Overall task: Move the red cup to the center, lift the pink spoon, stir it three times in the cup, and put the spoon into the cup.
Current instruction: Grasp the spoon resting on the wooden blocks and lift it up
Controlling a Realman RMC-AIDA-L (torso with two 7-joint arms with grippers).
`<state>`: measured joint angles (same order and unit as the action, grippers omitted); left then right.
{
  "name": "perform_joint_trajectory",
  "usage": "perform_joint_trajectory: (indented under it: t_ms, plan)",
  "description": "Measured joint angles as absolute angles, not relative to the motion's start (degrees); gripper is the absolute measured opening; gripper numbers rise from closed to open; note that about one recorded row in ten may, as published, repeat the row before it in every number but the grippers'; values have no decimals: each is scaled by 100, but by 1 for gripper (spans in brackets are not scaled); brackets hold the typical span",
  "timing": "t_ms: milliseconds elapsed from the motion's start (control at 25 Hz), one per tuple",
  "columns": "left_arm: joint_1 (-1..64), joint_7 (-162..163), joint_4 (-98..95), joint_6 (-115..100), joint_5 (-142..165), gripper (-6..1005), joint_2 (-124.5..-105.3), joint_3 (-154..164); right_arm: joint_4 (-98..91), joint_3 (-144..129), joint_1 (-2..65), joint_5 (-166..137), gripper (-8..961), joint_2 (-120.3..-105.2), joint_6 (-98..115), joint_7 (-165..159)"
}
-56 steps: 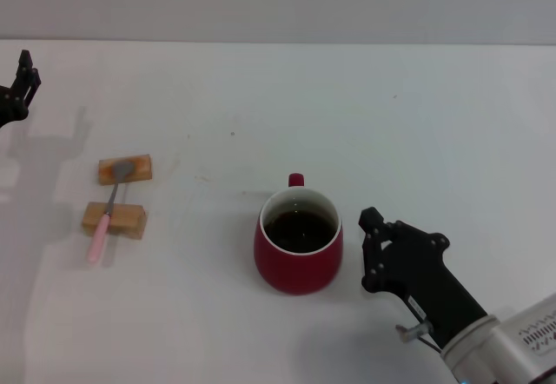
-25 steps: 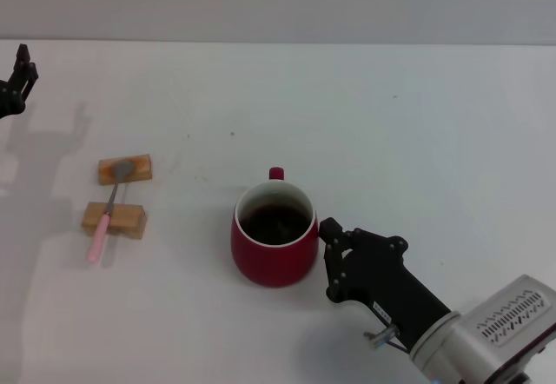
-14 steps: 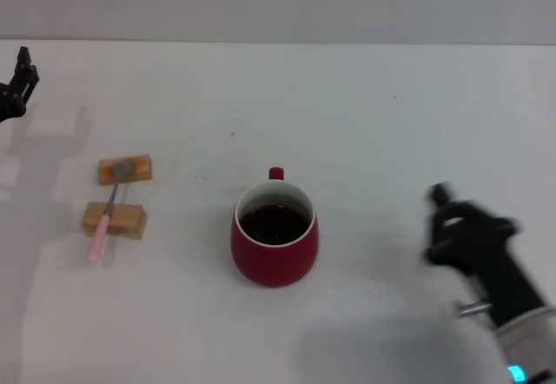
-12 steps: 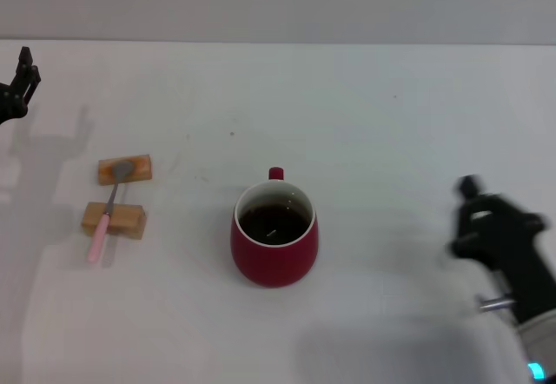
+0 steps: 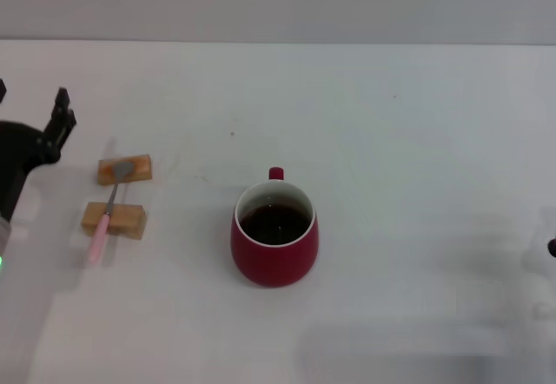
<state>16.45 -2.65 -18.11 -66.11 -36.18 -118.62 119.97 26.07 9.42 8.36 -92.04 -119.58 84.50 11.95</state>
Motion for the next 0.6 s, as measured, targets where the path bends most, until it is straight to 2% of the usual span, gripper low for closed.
perform_joint_trajectory:
  t_ms: [200, 600]
  plan:
    - [1149, -286, -2206, -6667, -3625, 788, -11853, 12480, 2469, 971, 765, -9196, 0, -11945, 8464, 1190]
    - [672, -228, -2287, -7046, -3624, 787, -11834, 13147, 2342, 976, 789, -9193, -1, -11933, 8462, 1153]
